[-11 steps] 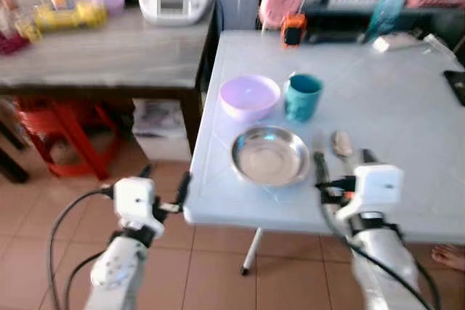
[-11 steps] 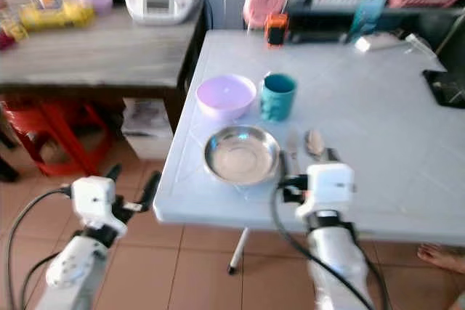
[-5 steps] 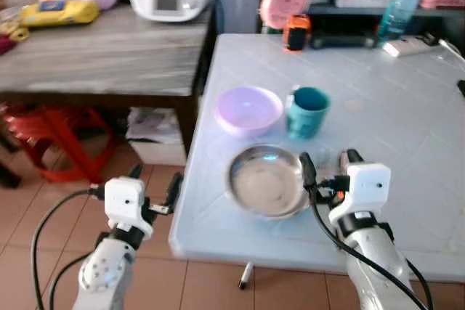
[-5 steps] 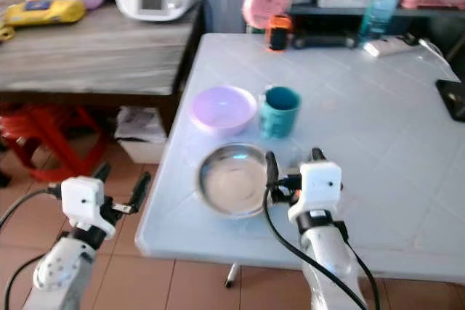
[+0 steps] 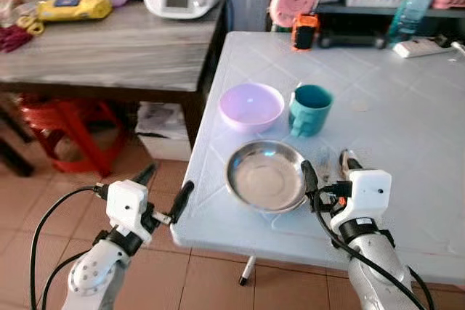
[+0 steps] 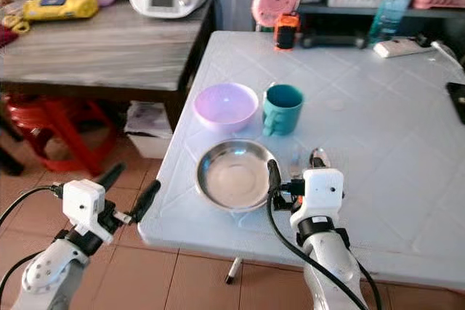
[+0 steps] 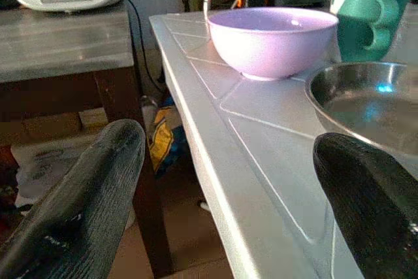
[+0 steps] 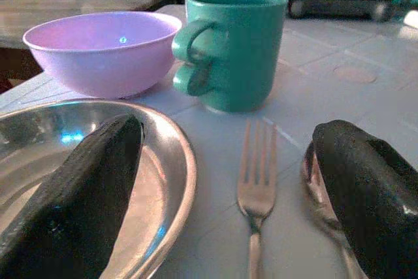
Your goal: Setting the table
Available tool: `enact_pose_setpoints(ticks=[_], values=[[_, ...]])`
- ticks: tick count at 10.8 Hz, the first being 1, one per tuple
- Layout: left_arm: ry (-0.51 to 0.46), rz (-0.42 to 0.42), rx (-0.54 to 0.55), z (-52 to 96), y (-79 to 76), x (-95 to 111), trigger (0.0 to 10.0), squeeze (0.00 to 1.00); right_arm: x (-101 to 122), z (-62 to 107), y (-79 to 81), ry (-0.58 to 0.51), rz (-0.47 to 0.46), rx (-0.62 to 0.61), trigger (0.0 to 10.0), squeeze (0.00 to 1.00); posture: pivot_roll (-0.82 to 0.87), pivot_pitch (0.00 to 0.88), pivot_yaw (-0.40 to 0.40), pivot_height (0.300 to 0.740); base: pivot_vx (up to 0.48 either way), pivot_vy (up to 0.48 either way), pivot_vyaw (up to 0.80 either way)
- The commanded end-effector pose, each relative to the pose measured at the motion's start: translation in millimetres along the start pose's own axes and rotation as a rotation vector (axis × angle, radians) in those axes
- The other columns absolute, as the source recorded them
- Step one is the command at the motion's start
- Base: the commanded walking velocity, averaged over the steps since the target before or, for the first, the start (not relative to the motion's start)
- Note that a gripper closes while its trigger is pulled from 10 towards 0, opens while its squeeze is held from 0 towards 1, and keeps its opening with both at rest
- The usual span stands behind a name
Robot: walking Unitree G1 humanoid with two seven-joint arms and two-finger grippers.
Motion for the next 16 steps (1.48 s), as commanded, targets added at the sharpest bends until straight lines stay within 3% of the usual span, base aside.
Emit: enact_pose_setpoints(ticks=[1,2,9,12,13,14,15,16], values=[[0.003,-0.018,-0.043,1.9,-2.7,3,10.0,0.0,4,-0.4,-0.4,-0.004,-0.026,-0.001,10.0,0.0,0.0,0.127,0.048,0.74,0.0,0.0,0.0],[0.0,-0.057,-0.12,4.0,-9.7,6,10.0,0.0,0,-1.1,2.5,0.026,-0.062,0.011,10.0,0.0,0.0,0.133,0.05,0.74,0.0,0.0,0.0],[0.022,-0.046,-0.18,11.0,-15.4,2,10.0,0.0,-1,-12.5,23.3,0.106,-0.27,0.093,10.0,0.0,0.0,0.137,0.057,0.74,0.0,0.0,0.0],[0.025,-0.045,-0.179,10.4,-16.1,1,10.0,0.0,-9,-12.7,32.8,0.164,-0.296,0.141,10.0,0.0,0.0,0.135,0.053,0.74,0.0,0.0,0.0],[0.02,-0.045,-0.177,9.5,-16.7,2,10.0,0.0,-10,-12.1,40.1,0.186,-0.287,0.179,9.6,0.0,0.01,0.135,0.051,0.74,0.0,0.0,0.0],[0.017,-0.042,-0.177,9.1,-18.1,2,10.0,0.0,-14,-11.3,42.1,0.208,-0.29,0.19,3.8,0.0,0.01,0.134,0.047,0.74,0.0,0.0,0.0],[0.016,-0.04,-0.177,8.9,-19.4,3,10.0,0.0,-16,-11.0,42.1,0.22,-0.301,0.191,2.7,0.0,0.01,0.135,0.046,0.74,0.0,0.0,0.0],[0.016,-0.039,-0.18,8.9,-21.2,3,10.0,0.0,-17,-10.7,40.5,0.235,-0.307,0.186,0.3,0.0,0.01,0.134,0.043,0.74,0.0,0.0,0.0]])
Point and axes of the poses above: a point about 5 cm out from each wrist's last joint towards the gripper, its own z axis pointing back from the gripper into the wrist, its own x axis along the axis of the wrist's last joint, y = z × x, the point moved 5 cm from there along -z, pointing out of the wrist towards the gripper, and after that the axes turned 4 degrees about z, right-handed, at the moved point
